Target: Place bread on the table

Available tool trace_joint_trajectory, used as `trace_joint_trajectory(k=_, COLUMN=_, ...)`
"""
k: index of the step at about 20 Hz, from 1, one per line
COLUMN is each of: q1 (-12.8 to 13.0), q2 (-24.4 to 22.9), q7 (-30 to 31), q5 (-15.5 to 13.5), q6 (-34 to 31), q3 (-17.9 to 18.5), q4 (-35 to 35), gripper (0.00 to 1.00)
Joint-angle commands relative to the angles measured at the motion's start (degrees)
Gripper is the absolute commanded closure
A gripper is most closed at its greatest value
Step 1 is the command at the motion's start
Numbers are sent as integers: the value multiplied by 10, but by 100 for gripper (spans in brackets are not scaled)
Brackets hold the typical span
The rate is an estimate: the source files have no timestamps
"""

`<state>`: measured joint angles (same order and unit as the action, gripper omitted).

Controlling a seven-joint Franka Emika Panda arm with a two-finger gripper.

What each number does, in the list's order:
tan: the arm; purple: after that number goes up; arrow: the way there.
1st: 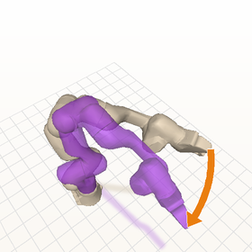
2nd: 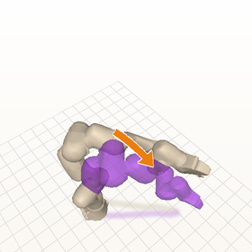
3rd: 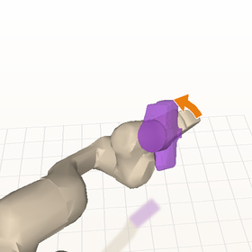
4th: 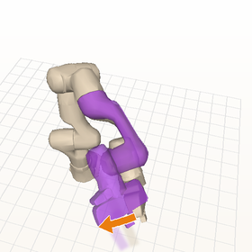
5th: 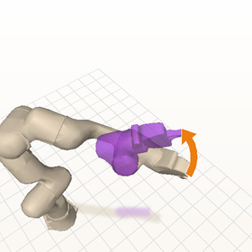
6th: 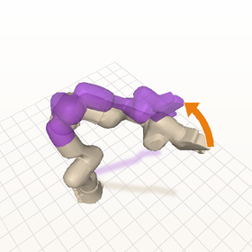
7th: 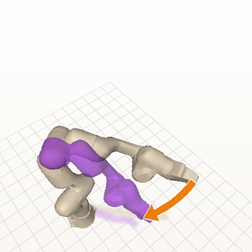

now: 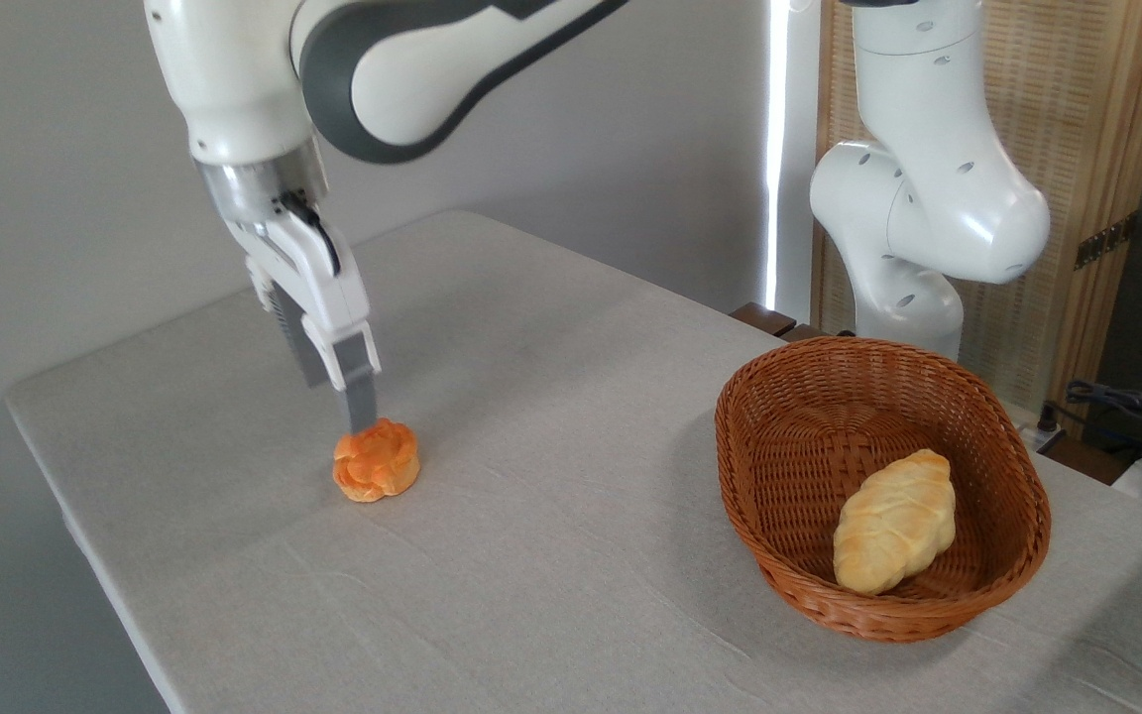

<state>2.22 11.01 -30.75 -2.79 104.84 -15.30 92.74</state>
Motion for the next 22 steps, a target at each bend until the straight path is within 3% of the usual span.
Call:
trace_joint_trajectory(k=1, q1=-15, q2=-20, q7=7, q5=6, q6=-6, q3=15, q4=-50, gripper=0)
trace_joint_trajectory(k=6, q1=-16, q2=-80, q7=-95, q5=5, q6=-82, q3=76, q4=-45, gripper=0)
trace_joint_trajectory(k=9, q1=-15, q2=-113, q7=-105, q5=6, q6=-100, q3=111, q4=-28, gripper=0)
trace_joint_trajectory(k=13, q1=-16, q2=-143, q7=-119, q5=6, q6=-111, q3=129, q4=4, gripper=0)
trace_joint_trajectory(k=17, q1=-14, q2=-142, q7=-117, q5=7, q6=-124, q3=133, q4=4, gripper=0)
trace_joint_trajectory(k=22, q1=27, q2=-139, q7=-118, q5=9, q6=-133, q3=184, q4=-1, gripper=0)
